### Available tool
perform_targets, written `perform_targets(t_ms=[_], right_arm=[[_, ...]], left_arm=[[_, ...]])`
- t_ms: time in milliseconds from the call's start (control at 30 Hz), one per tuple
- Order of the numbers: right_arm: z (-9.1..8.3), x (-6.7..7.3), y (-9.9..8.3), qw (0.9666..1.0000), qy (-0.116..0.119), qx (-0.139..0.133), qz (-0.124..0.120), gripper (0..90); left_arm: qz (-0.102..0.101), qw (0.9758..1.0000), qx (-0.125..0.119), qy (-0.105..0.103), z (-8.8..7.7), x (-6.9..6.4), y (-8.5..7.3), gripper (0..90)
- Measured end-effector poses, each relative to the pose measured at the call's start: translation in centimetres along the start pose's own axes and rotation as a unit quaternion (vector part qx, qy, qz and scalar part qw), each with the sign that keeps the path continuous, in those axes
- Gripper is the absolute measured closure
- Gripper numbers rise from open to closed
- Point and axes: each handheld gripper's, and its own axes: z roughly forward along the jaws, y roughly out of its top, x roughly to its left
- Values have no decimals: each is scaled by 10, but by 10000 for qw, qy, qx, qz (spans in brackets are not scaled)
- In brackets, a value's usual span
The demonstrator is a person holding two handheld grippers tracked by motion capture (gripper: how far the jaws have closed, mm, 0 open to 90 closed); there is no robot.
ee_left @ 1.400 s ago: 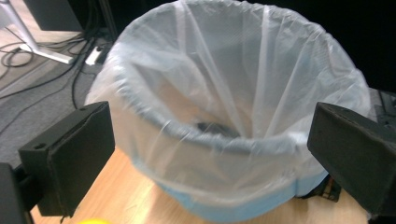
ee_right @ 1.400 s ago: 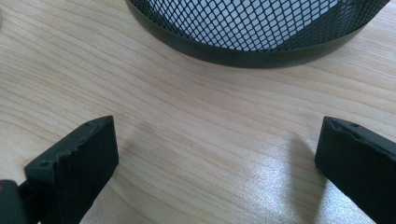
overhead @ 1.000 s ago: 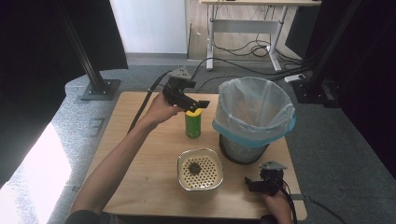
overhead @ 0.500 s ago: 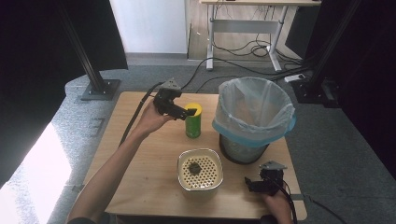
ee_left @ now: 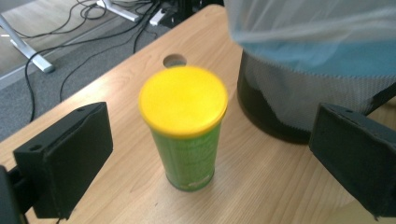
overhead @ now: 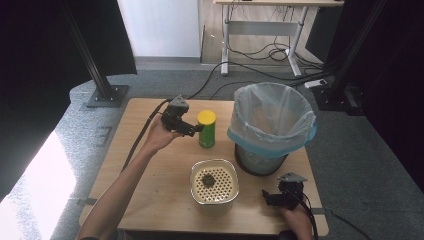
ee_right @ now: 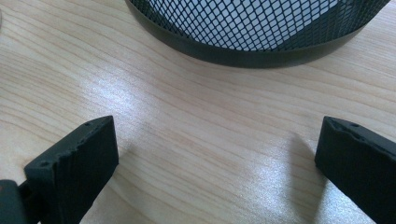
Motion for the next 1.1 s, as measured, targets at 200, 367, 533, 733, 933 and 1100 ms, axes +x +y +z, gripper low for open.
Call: perform_targets(t_ms=[200, 367, 533, 733, 933, 1100], right_arm=[[0, 0, 0, 10000, -1, -1, 0, 0], [0, 0, 0, 10000, -1, 0, 0, 0], [0, 0, 0, 10000, 0, -1, -1, 0], [0, 0, 0, 10000, -1, -1, -1, 0], [0, 0, 0, 10000, -1, 0, -1, 0], [0, 0, 0, 10000, 0, 0, 0, 0]], left_arm=[[-279, 9995, -56, -123, 13, 10, -16, 4], [-283, 9995, 14, -100, 27, 15, -25, 0], [-240, 9997, 98, -49, 41, 17, -30, 0], [-286, 9995, 51, -134, 57, 21, -37, 0], [-90, 9997, 241, -3, 75, 16, -39, 0], [-211, 9996, 151, -53, 87, 15, -40, 9]])
